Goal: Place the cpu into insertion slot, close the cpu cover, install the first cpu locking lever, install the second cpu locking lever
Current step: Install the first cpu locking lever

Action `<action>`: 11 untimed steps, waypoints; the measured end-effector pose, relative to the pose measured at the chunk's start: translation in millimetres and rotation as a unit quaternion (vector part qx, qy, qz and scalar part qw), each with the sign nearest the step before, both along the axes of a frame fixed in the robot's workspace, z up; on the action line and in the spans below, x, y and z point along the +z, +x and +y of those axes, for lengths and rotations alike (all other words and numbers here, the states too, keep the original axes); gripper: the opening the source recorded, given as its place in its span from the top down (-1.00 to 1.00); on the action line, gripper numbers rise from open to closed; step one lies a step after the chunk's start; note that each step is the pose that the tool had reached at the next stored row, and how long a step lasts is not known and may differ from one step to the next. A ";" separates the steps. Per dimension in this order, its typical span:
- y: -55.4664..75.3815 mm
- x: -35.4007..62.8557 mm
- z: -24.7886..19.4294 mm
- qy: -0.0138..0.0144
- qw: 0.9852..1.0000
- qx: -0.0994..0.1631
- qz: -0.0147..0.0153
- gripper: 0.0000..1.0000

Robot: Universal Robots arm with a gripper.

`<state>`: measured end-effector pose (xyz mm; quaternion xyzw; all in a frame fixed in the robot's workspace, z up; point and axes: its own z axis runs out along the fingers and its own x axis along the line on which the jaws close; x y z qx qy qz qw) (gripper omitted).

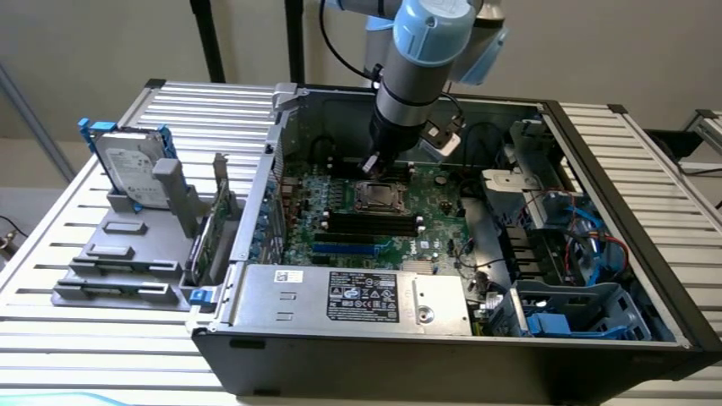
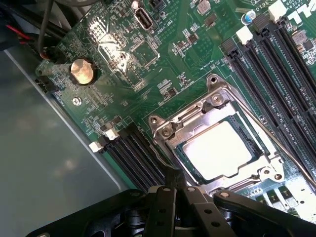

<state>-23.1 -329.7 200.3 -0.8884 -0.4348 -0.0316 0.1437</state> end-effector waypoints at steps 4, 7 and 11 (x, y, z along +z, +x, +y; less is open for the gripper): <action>-0.1 -0.1 0.0 0.000 1.000 0.000 0.000 0.79; -1.3 0.1 0.1 0.000 1.000 0.000 0.000 0.79; -3.2 0.7 0.1 0.000 1.000 0.000 0.000 0.79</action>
